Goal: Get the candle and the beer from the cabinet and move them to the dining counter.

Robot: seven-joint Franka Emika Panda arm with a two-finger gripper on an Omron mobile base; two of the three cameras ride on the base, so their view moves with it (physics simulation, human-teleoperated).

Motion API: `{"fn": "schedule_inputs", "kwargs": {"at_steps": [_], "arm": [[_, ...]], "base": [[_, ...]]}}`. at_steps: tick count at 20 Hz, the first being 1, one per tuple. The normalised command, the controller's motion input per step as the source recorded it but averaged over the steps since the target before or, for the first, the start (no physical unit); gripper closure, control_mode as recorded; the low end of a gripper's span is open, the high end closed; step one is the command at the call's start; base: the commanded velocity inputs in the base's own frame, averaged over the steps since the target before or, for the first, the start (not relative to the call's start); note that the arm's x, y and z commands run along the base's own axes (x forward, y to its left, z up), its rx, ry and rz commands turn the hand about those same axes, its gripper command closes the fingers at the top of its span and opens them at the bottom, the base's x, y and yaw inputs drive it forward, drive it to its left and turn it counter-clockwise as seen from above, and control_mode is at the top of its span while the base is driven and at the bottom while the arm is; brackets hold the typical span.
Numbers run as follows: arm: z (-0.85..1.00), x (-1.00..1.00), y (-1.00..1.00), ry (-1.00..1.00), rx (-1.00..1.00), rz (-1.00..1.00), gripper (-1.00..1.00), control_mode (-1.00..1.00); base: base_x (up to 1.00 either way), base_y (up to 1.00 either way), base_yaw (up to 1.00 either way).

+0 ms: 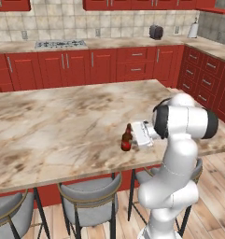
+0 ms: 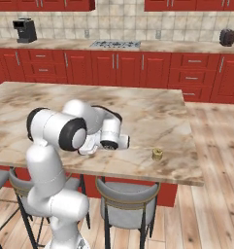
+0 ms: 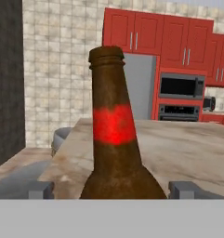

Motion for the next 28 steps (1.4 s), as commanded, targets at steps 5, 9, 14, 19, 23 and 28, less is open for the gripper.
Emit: {"fn": "schedule_inputs", "kwargs": {"at_steps": [5,9,14,19,23,28], "arm": [[0.34,-0.05,0.00,0.00,0.00,0.00,-1.00,-1.00],[0.30,0.00,-0.02,0.00,0.00,0.00,-1.00,-1.00],[0.36,-0.06,-0.10,0.00,0.00,0.00,-1.00,-1.00],[0.44,-0.06,-0.13,0.00,0.00,0.00,-1.00,-1.00],[0.46,-0.17,-0.15,0.00,0.00,0.00,-1.00,-1.00],[0.56,-0.28,-0.03,0.00,0.00,-0.01,-1.00,-1.00]], "base": [[0.00,0.00,0.00],[0.00,0.00,0.00],[0.00,0.00,0.00],[0.00,0.00,0.00],[0.00,0.00,0.00],[0.00,0.00,0.00]]}}
